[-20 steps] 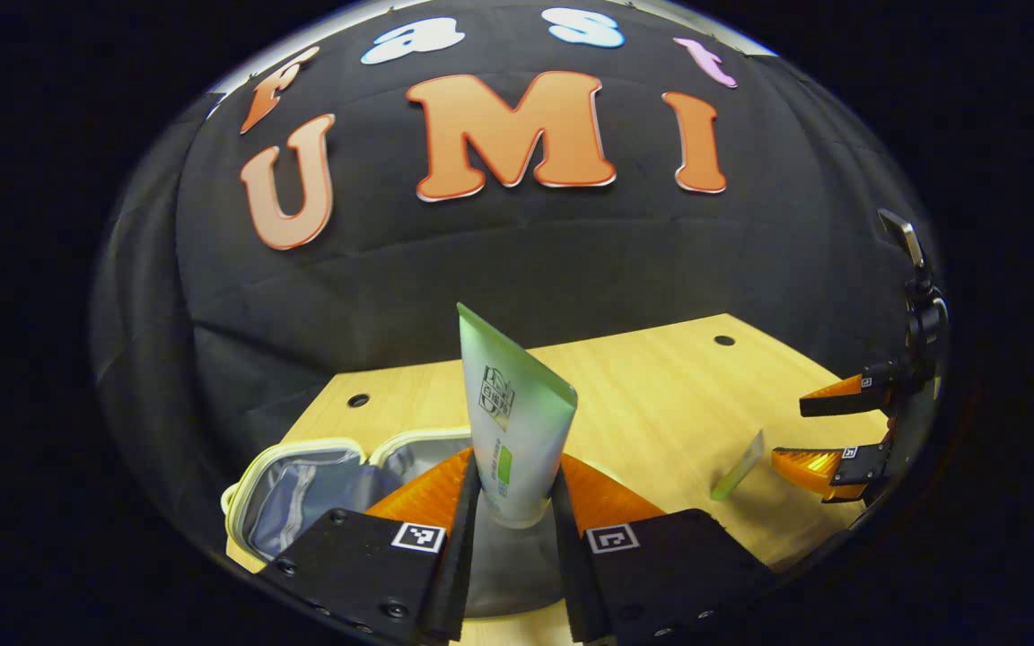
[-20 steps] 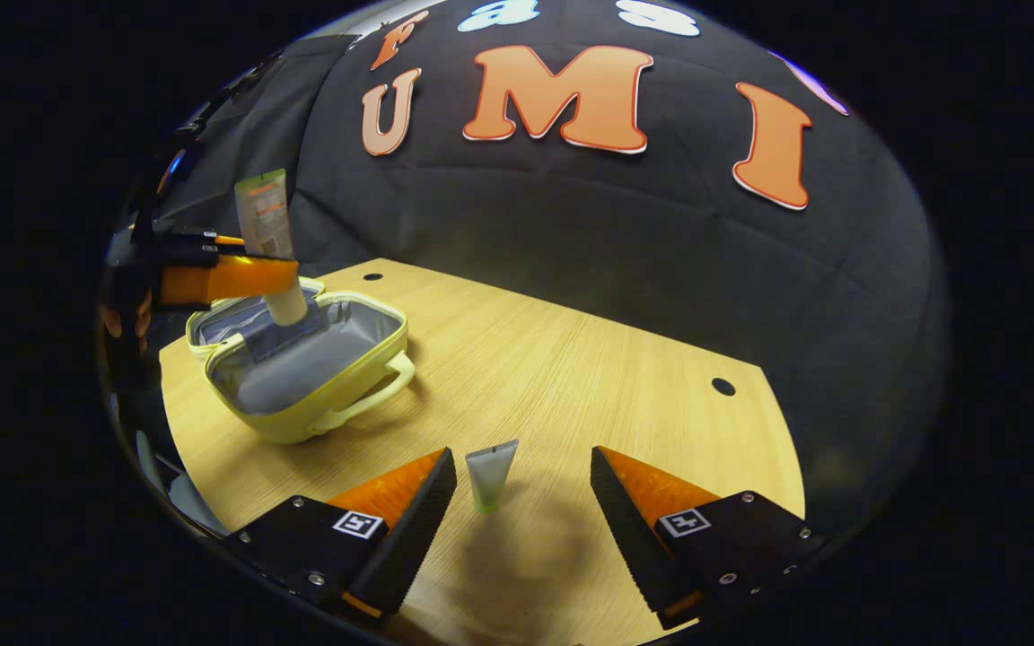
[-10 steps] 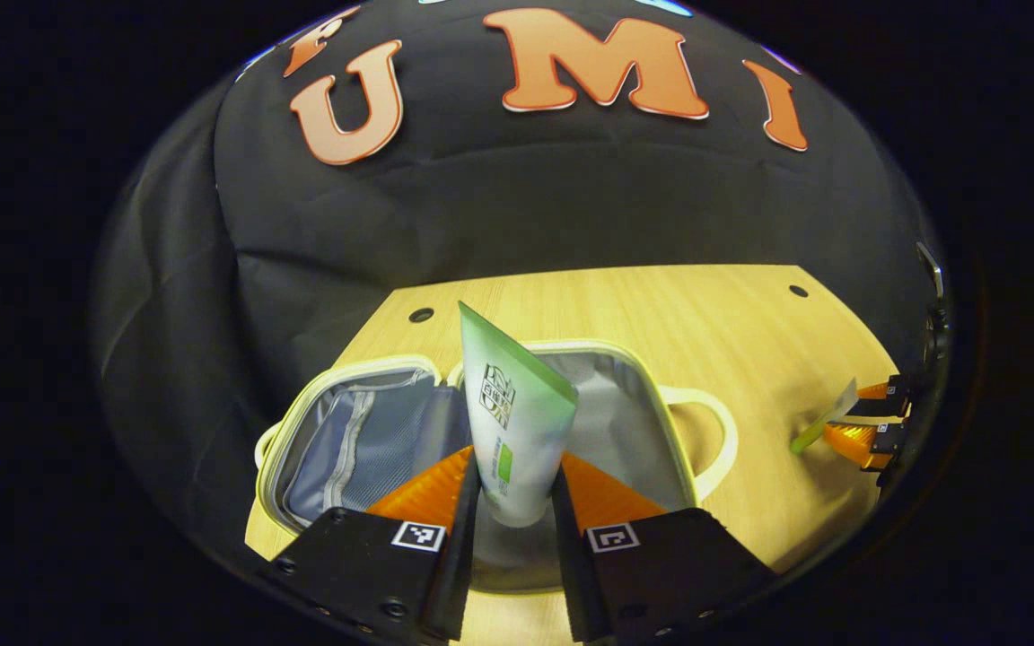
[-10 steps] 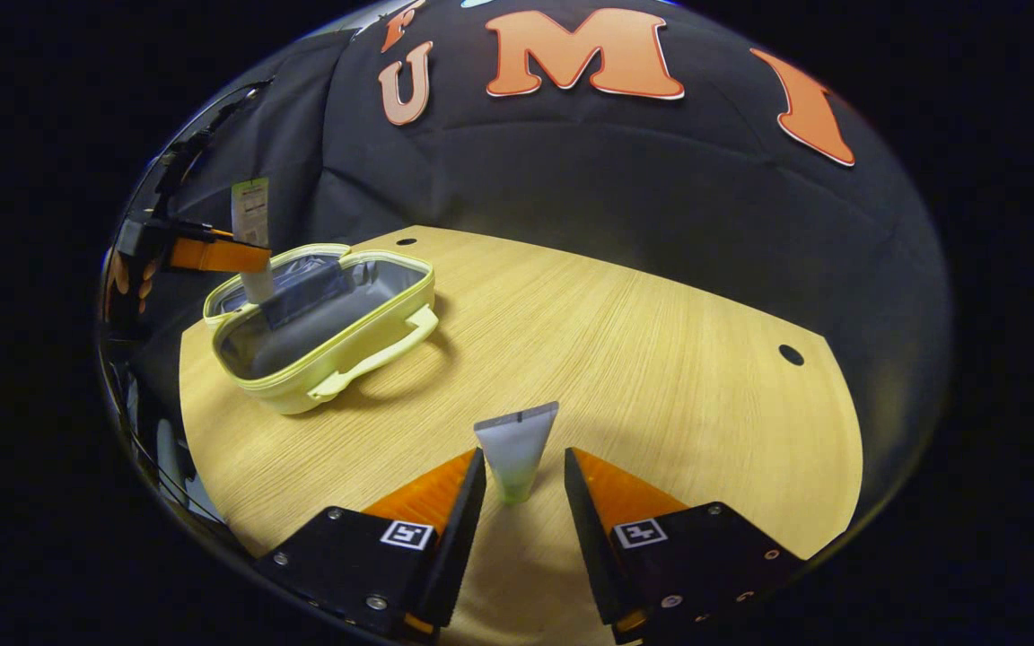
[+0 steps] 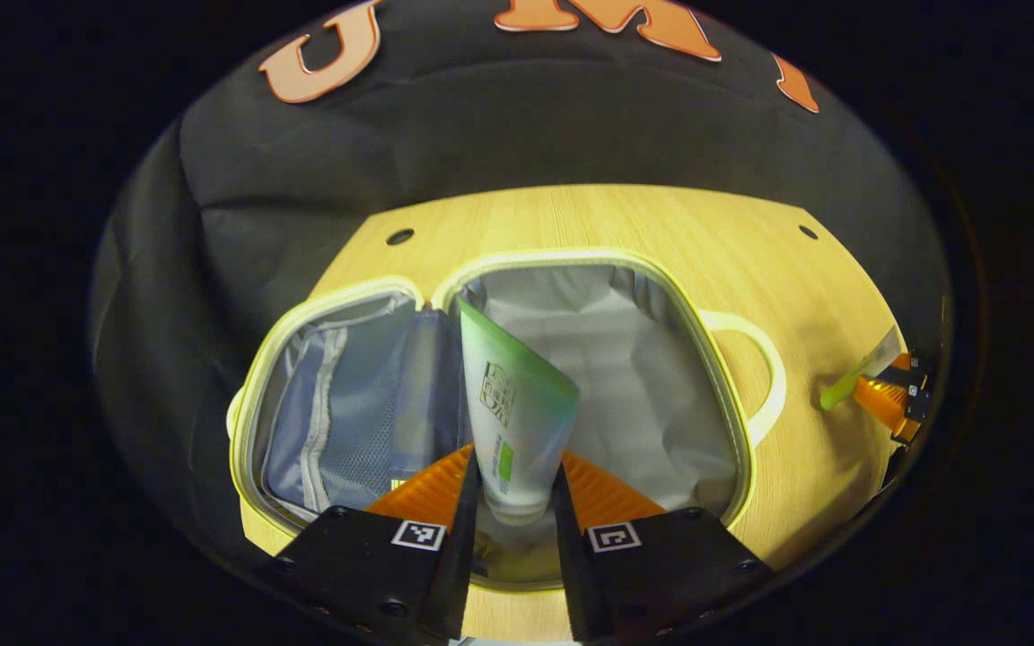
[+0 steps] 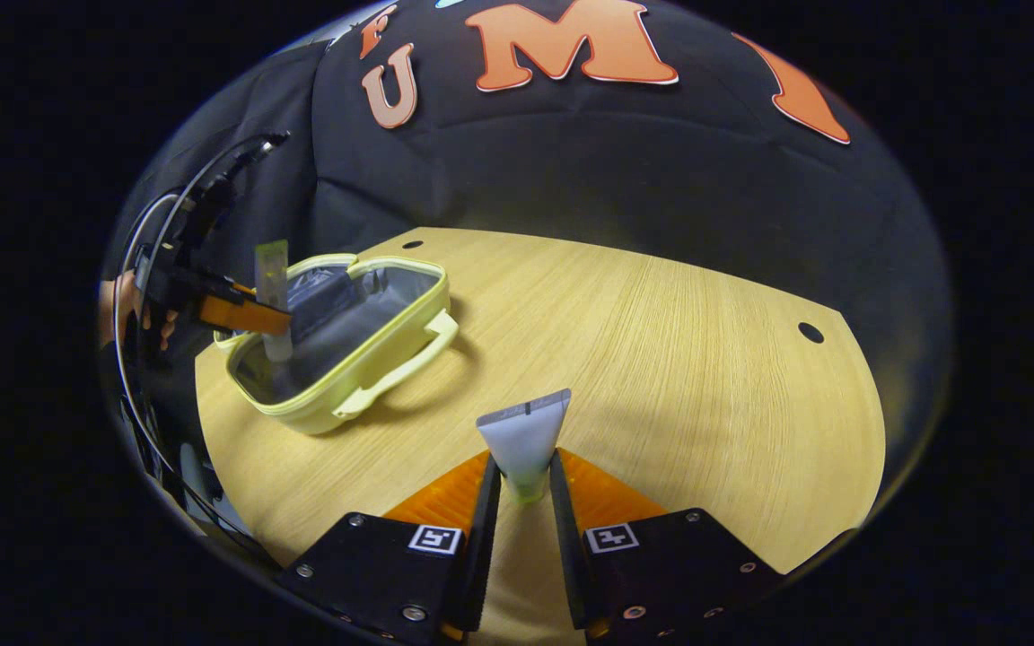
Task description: First open the suitcase, pack the skin care products into it, and then close the suitcase.
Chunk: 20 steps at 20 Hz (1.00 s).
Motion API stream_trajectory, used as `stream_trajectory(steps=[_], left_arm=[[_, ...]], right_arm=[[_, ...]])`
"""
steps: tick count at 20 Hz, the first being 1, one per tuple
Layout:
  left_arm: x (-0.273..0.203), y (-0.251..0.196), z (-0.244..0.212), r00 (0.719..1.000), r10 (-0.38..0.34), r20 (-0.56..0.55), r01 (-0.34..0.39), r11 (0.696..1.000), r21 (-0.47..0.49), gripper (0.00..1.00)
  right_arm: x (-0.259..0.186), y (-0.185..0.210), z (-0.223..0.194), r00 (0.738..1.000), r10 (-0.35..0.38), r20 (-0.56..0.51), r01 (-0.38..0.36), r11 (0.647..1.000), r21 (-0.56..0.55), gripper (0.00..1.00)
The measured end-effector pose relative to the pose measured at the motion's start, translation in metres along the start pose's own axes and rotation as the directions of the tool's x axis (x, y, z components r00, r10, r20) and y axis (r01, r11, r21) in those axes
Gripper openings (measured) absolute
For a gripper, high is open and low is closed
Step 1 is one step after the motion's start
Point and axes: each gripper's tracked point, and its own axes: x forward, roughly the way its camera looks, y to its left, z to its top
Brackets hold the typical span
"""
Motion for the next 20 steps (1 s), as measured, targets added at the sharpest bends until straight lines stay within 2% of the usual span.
stream_trajectory(steps=[3, 6, 9, 12, 15, 16, 20], left_arm=[[0.017, 0.005, -0.008, 0.997, -0.014, -0.07, 0.017, 0.999, 0.047, 0.43], [0.031, 0.009, -0.017, 0.992, -0.032, -0.124, 0.038, 0.998, 0.042, 0.43], [0.04, 0.017, -0.002, 0.996, -0.051, -0.073, 0.055, 0.997, 0.053, 0.46], [0.037, 0.014, 0.006, 0.993, -0.113, -0.017, 0.114, 0.993, 0.033, 0.53], [0.021, 0.021, 0.021, 0.981, -0.168, 0.094, 0.169, 0.986, -0.006, 0.69], [0.012, 0.029, 0.026, 0.975, -0.177, 0.134, 0.181, 0.983, -0.018, 0.79], [-0.027, 0.086, 0.038, 0.95, -0.14, 0.279, 0.173, 0.98, -0.097, 0.93]], right_arm=[[-0.011, 0.022, 0.023, 1.0, -0.009, 0.024, 0.009, 1.0, 0.005, 0.36], [-0.016, 0.053, 0.048, 0.999, 0.006, 0.038, -0.005, 1.0, -0.009, 0.36], [-0.013, 0.086, 0.067, 0.999, 0.016, 0.041, -0.015, 1.0, -0.016, 0.36], [0.0, 0.118, 0.081, 0.999, 0.034, 0.027, -0.034, 0.999, -0.019, 0.36], [0.014, 0.147, 0.09, 0.999, 0.049, 0.003, -0.048, 0.998, -0.037, 0.36], [0.019, 0.156, 0.092, 0.999, 0.051, -0.003, -0.051, 0.998, -0.041, 0.36], [0.045, 0.186, 0.092, 0.997, 0.057, -0.058, -0.058, 0.998, -0.028, 0.36]])
